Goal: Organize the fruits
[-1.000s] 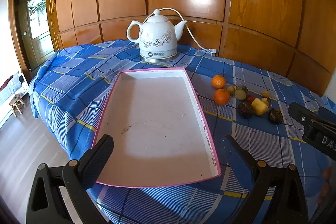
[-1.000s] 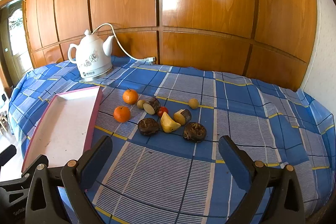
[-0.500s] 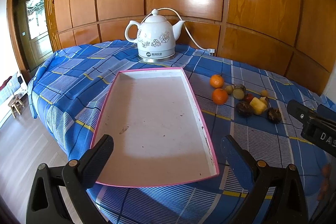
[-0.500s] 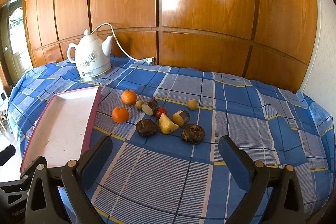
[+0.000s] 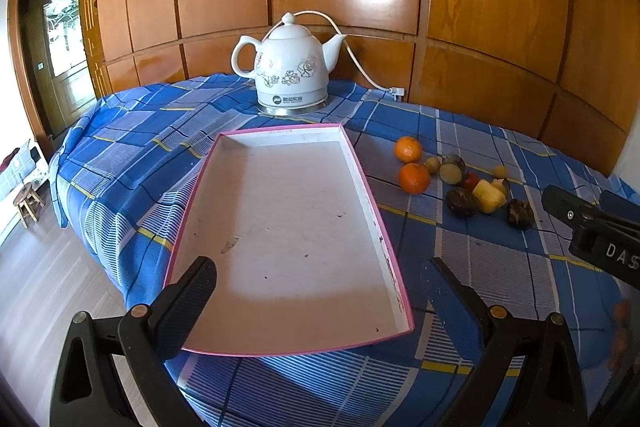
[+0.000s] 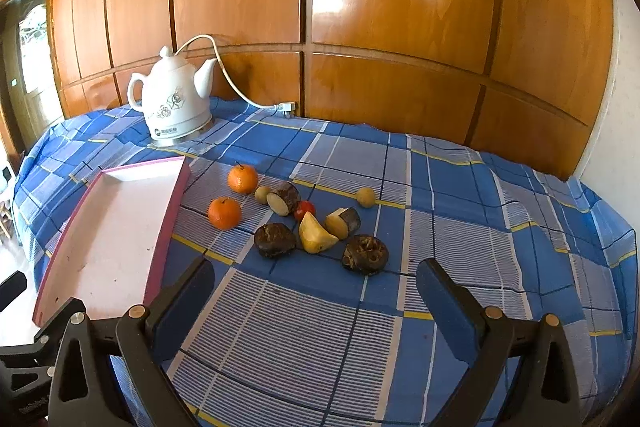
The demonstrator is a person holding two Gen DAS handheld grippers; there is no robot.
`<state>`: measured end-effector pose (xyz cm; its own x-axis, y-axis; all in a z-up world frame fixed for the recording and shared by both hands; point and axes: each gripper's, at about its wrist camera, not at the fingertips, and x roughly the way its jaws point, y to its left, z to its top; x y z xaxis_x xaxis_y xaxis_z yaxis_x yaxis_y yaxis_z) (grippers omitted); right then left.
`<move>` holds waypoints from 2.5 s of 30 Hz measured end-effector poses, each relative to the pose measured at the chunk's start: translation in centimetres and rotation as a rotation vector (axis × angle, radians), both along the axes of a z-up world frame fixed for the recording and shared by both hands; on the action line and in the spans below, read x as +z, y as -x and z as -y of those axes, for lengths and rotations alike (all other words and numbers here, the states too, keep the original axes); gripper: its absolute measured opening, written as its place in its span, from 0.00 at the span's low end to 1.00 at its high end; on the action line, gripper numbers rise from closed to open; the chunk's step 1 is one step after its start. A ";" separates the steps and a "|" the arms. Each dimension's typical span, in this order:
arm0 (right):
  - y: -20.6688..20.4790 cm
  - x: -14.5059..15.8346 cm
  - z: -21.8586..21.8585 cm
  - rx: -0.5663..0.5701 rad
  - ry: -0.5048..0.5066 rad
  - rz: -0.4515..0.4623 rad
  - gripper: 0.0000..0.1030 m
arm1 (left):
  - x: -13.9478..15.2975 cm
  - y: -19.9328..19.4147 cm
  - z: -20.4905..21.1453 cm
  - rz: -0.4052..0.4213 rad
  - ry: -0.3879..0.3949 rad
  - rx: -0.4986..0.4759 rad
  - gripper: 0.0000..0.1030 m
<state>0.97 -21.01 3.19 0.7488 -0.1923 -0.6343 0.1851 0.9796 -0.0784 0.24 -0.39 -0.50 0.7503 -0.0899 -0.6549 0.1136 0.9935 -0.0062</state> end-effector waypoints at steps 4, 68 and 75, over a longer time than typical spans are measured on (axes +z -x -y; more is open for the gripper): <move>-0.5 0.1 0.4 0.021 0.014 -0.018 0.99 | -0.3 -0.2 0.2 -0.015 0.003 -0.019 1.00; -10.3 -6.4 11.7 0.226 -0.260 -0.405 0.53 | -0.5 -11.2 6.4 -0.220 0.132 -0.377 0.39; -11.5 -8.2 11.6 0.224 -0.178 -0.446 0.53 | -0.9 -12.1 -0.1 -0.226 0.125 -0.211 0.39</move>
<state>12.43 -32.62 -5.03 0.4091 0.0808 -0.9089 -0.0432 0.9967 0.0692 12.33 -0.31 -1.37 0.5436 -0.3181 -0.7767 0.2991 0.9381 -0.1748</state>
